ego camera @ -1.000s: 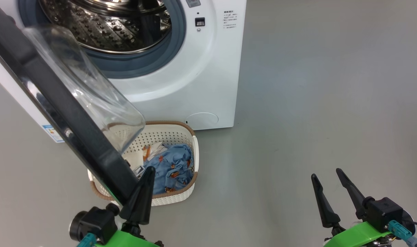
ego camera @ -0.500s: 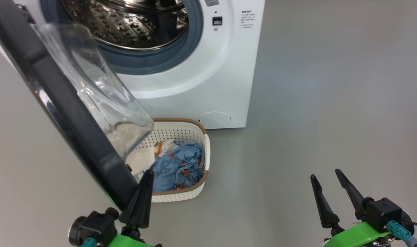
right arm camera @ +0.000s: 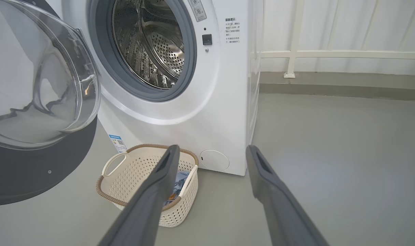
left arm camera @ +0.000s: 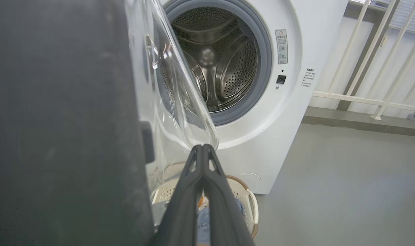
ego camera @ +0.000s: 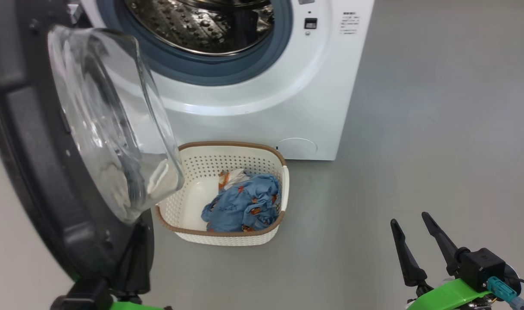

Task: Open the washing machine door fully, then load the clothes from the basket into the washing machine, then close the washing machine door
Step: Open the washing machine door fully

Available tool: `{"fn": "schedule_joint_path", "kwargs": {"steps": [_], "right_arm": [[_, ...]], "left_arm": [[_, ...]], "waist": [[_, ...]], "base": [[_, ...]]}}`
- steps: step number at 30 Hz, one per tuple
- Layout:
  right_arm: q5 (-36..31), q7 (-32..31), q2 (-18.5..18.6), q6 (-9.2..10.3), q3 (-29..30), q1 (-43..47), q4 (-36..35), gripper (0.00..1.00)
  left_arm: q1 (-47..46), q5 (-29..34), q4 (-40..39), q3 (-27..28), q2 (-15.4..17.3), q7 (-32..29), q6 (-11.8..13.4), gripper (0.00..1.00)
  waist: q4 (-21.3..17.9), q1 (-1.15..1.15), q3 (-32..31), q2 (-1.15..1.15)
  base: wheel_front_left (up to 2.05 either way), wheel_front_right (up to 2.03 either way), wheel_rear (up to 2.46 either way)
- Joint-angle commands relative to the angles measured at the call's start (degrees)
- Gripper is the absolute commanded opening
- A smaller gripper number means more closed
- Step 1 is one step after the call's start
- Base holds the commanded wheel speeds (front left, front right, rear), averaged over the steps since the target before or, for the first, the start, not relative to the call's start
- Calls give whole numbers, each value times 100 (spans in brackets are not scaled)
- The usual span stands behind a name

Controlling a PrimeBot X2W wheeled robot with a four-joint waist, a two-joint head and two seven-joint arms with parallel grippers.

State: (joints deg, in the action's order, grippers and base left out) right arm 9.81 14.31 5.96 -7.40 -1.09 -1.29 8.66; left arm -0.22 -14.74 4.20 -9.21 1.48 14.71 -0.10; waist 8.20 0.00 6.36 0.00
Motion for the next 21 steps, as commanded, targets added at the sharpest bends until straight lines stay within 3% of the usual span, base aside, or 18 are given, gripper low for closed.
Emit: {"fn": "schedule_joint_path", "kwargs": {"steps": [1,13,21], "right_arm": [[27,69,53,-9,-143,-156,-136,100],[37,69,29,-9,-172,-115,-118,100],[40,69,69,-9,-178,-118,-130,100]], "left_arm": [[-131,-9,-159,319,140,29,106,0],[187,-243,-279,970,140,29,605,0],[70,-281,-166,1620,140,29,687,0]], "waist": [[121,0,-6,0],[464,0,-78,0],[383,0,-48,0]], "base": [[0,0,0],[0,0,0],[0,0,0]]}}
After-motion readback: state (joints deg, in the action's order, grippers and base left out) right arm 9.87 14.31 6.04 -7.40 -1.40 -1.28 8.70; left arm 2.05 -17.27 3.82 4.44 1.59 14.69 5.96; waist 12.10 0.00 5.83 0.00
